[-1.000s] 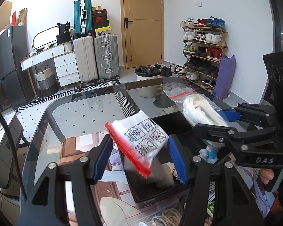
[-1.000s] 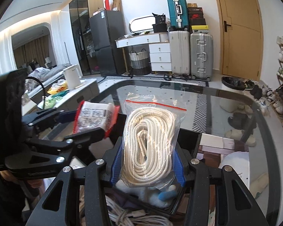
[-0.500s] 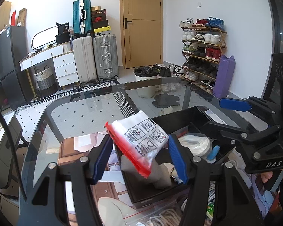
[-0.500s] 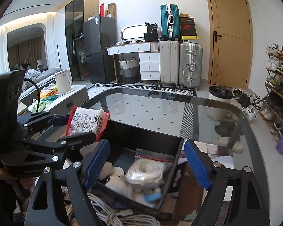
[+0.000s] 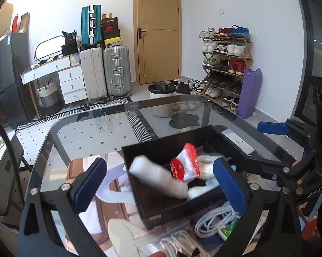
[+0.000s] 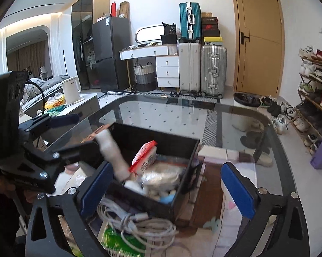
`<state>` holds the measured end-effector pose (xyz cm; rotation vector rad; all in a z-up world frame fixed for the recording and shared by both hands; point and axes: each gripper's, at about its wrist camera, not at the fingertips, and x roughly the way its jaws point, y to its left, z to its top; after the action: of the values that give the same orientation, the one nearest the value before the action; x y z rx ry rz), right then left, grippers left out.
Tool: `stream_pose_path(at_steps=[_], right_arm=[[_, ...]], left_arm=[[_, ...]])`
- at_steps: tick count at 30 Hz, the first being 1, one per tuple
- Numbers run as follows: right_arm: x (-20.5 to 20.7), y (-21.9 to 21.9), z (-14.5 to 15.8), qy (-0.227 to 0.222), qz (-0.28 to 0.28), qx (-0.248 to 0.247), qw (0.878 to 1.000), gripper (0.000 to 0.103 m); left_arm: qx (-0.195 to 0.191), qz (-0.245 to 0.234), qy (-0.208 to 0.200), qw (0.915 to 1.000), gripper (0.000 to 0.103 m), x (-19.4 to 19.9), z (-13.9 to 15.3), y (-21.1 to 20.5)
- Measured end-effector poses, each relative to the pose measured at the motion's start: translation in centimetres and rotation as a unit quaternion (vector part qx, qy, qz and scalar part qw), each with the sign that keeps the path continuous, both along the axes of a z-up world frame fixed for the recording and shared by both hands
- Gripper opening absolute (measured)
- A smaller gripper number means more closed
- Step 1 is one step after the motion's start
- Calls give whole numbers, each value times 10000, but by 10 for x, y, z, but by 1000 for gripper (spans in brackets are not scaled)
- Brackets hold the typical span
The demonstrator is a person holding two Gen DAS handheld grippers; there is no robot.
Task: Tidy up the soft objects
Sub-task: 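Withdraw both open grippers from the black box back over the pile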
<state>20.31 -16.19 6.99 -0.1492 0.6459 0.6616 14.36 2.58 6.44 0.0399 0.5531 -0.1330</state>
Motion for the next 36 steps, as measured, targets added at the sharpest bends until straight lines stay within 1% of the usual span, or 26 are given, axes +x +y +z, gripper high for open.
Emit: stream_pose_path(at_steps=[2, 6, 13, 20, 22, 26, 32, 36], right_arm=[[-6, -5, -2, 55, 10, -7, 10000, 102], [-20, -11, -6, 161, 24, -17, 9999, 102], [-46, -18, -13, 356, 21, 17, 9994, 102], [-60, -23, -20, 477, 1, -33, 9989, 102], [-65, -25, -20, 474, -1, -79, 9988, 102], [-69, -28, -21, 544, -15, -110, 9985, 102], [-74, -23, -27, 646, 55, -279, 9975, 102], [-73, -19, -31, 782, 94, -307, 9964, 102]], left_arm=[[5, 40, 1, 10000, 103, -6, -1, 1], [-109, 134, 19, 9998, 103, -21, -4, 8], [-128, 283, -45, 9995, 103, -48, -8, 15], [-100, 383, -32, 9992, 103, -65, -8, 17], [-118, 369, -17, 9992, 103, -68, -9, 16], [-12, 353, 24, 9994, 103, -73, -14, 12], [47, 363, 102, 9993, 103, -78, -21, 7], [-58, 404, 194, 9990, 103, -77, -25, 9]])
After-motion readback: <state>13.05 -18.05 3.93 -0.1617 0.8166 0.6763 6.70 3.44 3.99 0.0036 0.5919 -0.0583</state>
